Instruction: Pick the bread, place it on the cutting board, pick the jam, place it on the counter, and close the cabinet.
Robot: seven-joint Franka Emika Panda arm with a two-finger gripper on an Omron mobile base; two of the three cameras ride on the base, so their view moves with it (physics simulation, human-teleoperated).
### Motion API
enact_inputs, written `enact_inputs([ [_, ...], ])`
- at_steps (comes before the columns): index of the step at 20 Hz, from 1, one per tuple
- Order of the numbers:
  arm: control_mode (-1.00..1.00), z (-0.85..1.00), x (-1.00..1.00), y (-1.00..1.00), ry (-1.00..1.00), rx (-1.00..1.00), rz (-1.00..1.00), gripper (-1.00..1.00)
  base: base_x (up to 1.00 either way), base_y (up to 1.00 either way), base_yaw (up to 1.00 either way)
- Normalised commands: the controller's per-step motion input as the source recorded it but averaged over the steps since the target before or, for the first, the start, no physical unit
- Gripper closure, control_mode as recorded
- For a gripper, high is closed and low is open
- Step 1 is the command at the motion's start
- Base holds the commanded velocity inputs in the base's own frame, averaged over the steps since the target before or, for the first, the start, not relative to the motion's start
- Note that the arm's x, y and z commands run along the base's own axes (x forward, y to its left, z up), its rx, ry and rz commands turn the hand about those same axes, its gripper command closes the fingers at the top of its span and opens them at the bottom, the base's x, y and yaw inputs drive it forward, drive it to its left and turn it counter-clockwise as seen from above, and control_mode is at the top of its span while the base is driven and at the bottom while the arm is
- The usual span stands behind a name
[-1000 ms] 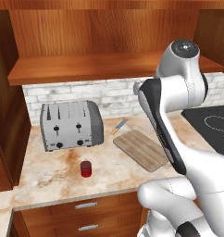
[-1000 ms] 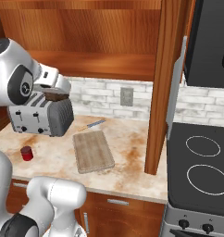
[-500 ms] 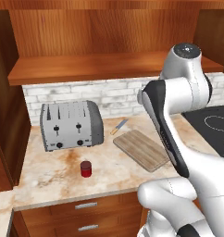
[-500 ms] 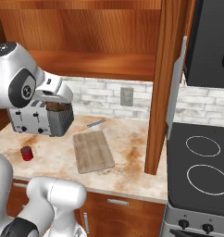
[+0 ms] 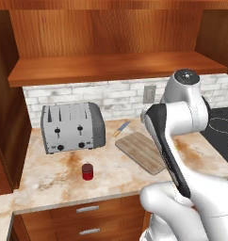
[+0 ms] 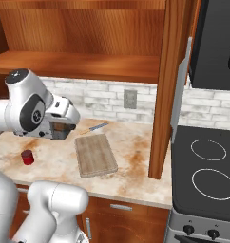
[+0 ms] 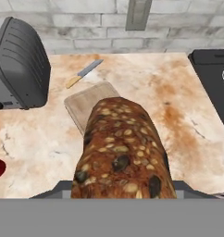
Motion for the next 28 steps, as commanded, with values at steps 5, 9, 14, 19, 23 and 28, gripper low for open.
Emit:
enact_inputs([
  [5,-1.00,-0.51,0.00,0.00,0.00,0.03,0.01,1.00,0.00,0.00,0.00],
  [9,-1.00,-0.32,0.02,-0.05,0.00,0.06,0.01,1.00,0.00,0.00,0.00],
  [14,-1.00,-0.16,0.14,-0.07,0.00,0.04,0.01,1.00,0.00,0.00,0.00],
  [19,-1.00,-0.17,0.20,-0.06,0.00,0.02,0.00,1.00,0.00,0.00,0.00],
  [23,-1.00,-0.25,0.21,-0.02,0.00,0.00,0.00,1.00,0.00,0.00,0.00],
  [28,-1.00,-0.33,0.16,0.00,0.00,0.00,0.00,1.00,0.00,0.00,0.00],
])
